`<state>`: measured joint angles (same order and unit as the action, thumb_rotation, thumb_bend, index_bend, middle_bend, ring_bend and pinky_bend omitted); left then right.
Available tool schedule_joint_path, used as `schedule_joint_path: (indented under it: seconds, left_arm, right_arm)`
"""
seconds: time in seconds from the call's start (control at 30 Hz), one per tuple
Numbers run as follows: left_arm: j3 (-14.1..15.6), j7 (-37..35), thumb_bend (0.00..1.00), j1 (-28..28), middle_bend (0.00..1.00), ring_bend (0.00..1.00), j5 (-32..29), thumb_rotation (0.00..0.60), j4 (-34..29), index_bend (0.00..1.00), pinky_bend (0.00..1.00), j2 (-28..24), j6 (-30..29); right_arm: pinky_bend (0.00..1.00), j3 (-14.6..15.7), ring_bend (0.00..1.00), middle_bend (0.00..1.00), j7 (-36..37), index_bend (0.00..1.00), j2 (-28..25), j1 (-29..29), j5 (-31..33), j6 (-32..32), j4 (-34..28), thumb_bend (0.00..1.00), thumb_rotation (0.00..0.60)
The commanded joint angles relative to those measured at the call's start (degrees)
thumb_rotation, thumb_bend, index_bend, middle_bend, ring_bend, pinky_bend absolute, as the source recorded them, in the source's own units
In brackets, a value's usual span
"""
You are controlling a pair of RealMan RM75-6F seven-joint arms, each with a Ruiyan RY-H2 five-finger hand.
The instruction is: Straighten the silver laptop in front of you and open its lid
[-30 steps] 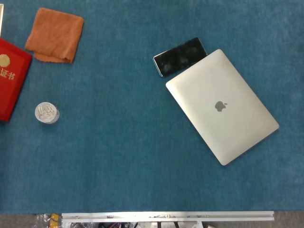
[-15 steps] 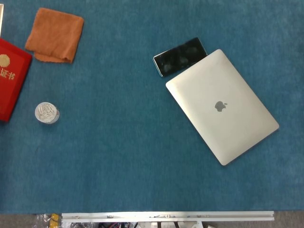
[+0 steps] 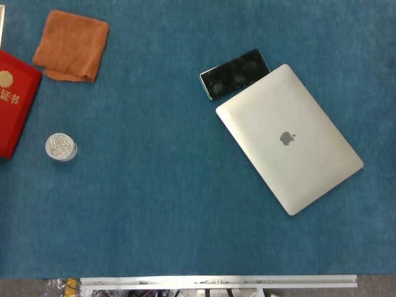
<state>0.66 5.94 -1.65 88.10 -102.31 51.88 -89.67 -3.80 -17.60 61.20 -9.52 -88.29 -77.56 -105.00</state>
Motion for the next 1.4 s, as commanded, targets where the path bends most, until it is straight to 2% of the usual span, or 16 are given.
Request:
schedule_joint_path:
  seconds: [0.03,0.2,0.3,0.7,1.13,1.4]
  left_arm:
    - [0.0,0.1,0.17,0.1,0.0,0.0,0.1,0.6,-0.2,0.0,0.0,-0.1,0.1]
    - [-0.1,0.4,0.17,0.3,0.0,0.0,0.2,0.6,-0.4,0.0,0.0,-0.1,0.3]
    - [-0.1,0.4,0.17,0.3,0.0,0.0,0.1,0.6,-0.5,0.0,0.0,-0.1,0.4]
    - [-0.2,0.5,0.17,0.7,0.0,0.0,-0.6,0.6,-0.1,0.0,0.0,0.1,1.3]
    - [-0.2,0.5,0.17,0.9,0.0,0.0,-1.0,0.6,0.2,0.0,0.0,0.3,1.9]
    - [-0.1,-0.1,0.17,0.8,0.0,0.0,-1.1,0.6,0.5,0.0,0.0,0.2,1.8]
  right_arm:
    - [0.03,0.2,0.0,0.01,-2.4,0.0,0.3,-1.8,-0.7,2.4,2.1,0.17,0.6]
    - [0.03,0.5,0.0,0.01,-5.8,0.0,1.8,-4.3,-1.9,5.4,6.5,0.04,0.6]
    - [0.03,0.8,0.0,0.01,-6.9,0.0,3.0,-5.4,-2.5,6.5,8.9,0.0,0.6]
    - [0.03,2.1,0.0,0.01,-10.5,0.0,8.2,-7.4,-2.9,8.7,18.5,0.0,0.6]
    - [0.03,3.4,0.0,0.0,-9.5,0.0,15.1,-8.9,-2.9,10.3,28.3,0.0,0.6]
    - [0.02,4.3,0.0,0.0,-8.2,0.0,18.2,-9.8,-3.8,10.6,32.3,0.0,0.6]
